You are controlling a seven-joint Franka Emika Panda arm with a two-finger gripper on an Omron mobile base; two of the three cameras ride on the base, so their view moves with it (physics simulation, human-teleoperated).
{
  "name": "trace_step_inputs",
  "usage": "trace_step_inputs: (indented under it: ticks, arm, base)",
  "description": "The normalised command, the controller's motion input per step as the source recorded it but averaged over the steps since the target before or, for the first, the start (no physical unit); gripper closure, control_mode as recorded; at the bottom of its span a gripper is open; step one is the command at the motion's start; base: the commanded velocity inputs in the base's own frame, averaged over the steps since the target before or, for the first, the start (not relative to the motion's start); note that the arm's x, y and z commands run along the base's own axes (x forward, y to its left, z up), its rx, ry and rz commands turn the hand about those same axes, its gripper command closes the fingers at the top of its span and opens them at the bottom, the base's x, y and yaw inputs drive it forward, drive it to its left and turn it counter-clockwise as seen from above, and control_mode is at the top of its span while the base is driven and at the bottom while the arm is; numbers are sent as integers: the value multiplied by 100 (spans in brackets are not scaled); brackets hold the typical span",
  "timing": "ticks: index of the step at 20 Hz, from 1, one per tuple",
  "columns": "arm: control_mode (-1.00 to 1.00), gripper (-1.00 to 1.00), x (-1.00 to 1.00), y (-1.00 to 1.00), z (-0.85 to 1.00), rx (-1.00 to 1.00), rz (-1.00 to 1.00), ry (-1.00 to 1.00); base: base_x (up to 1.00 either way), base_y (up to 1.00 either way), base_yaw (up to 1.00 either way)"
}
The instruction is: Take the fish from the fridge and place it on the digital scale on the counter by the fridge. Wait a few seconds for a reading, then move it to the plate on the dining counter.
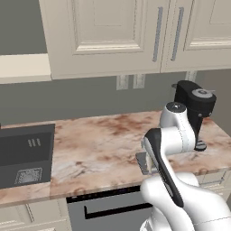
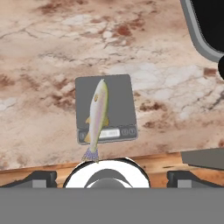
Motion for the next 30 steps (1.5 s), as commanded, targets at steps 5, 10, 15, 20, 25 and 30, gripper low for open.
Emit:
trace_step_inputs:
  ticks: [5, 10, 15, 20, 25, 30]
  arm:
    - [-100, -100, 0, 0, 0, 0, 0, 0]
    - [-100, -100, 0, 0, 0, 0, 0, 0]
    - [-100, -100, -1, 0, 0, 0, 0, 0]
    - [-100, -100, 0, 0, 0, 0, 0, 0]
    - [-100, -100, -1, 0, 0, 0, 0, 0]
    - [-100, -100, 0, 0, 0, 0, 0, 0]
  base:
    - [0, 0, 0]
    - [0, 0, 0]
    - [0, 0, 0]
    - [0, 0, 0]
    - [0, 0, 0]
    - [0, 0, 0]
